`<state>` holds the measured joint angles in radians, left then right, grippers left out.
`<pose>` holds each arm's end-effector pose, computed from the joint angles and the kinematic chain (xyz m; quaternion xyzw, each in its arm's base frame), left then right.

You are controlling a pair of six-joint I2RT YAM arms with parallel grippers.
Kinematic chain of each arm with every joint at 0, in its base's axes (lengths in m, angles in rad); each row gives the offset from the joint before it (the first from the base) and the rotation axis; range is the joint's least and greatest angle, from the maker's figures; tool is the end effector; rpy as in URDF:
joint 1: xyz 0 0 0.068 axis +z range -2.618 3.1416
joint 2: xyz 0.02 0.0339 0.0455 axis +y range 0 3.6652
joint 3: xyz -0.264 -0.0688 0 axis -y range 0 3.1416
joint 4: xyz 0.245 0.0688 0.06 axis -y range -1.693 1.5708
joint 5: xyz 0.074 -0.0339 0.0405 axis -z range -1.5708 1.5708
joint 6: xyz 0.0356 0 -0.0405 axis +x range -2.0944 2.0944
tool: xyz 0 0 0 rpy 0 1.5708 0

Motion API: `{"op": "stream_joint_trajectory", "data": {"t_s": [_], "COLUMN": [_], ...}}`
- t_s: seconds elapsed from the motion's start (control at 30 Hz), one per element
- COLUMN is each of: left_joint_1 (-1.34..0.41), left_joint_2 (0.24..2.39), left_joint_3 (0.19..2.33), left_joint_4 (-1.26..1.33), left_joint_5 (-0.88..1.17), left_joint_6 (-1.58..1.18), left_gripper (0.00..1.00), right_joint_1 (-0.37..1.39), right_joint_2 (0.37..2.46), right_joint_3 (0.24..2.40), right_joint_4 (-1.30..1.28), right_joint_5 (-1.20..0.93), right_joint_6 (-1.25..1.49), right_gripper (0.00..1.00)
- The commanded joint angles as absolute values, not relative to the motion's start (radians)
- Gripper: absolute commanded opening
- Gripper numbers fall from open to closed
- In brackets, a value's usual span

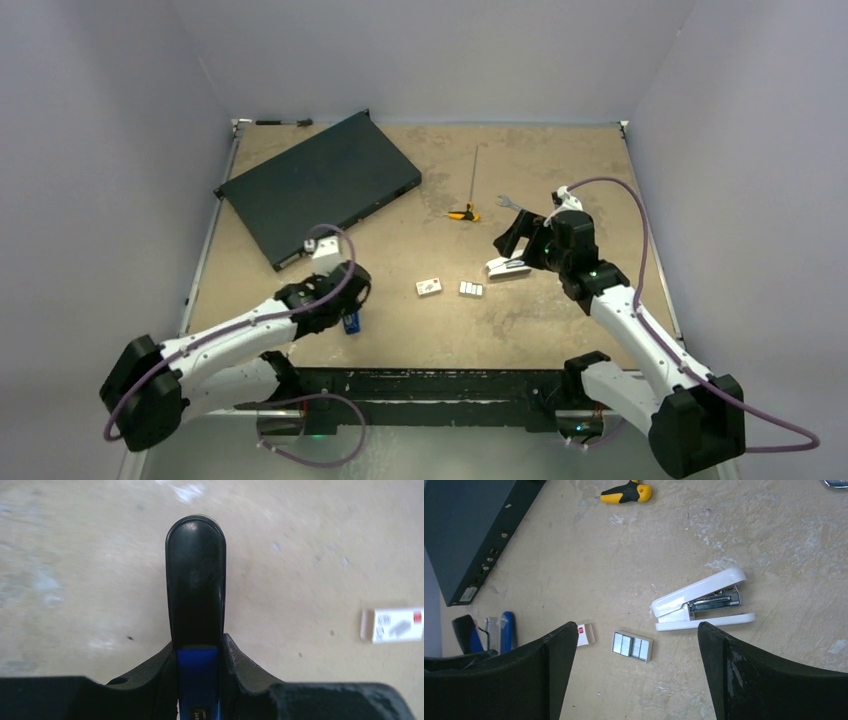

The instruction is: Unload the staples from the stapler

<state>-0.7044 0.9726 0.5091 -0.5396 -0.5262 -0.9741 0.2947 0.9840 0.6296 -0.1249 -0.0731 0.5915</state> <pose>0.1439 -0.0988 0.1874 -0.1968 0.9087 -0.0344 0.3664 0.2113 0.0668 0.2541 0.1075 0.8476 0.2506 0.4552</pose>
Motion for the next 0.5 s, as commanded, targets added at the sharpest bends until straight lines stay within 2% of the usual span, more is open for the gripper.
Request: {"op": "stream_joint_trajectory", "data": {"t_s": [0.0, 0.13, 0.23, 0.47], "left_joint_1": [-0.983, -1.220, -1.325, -1.366], "left_joint_2": [1.095, 1.239, 1.253, 1.053], "left_joint_3": [0.640, 0.728, 0.727, 0.636], "left_joint_4": [-0.510, -0.490, -0.431, -0.359], "left_joint_5": [-0.658, -0.768, -0.830, -0.792], "left_joint_6": [-1.109, -1.071, -0.991, -0.880], "left_gripper": [0.00, 0.00, 0.00, 0.00], "right_joint_1": [0.301, 0.301, 0.302, 0.301], "right_joint_2": [0.948, 0.933, 0.909, 0.861], "right_joint_3": [0.617, 0.613, 0.602, 0.576], "right_joint_4": [-0.122, -0.129, -0.127, -0.096], "right_joint_5": [-0.069, -0.069, -0.091, -0.166], "right_joint_6": [0.585, 0.571, 0.561, 0.529], "right_gripper": [0.91, 0.91, 0.91, 0.92]}}
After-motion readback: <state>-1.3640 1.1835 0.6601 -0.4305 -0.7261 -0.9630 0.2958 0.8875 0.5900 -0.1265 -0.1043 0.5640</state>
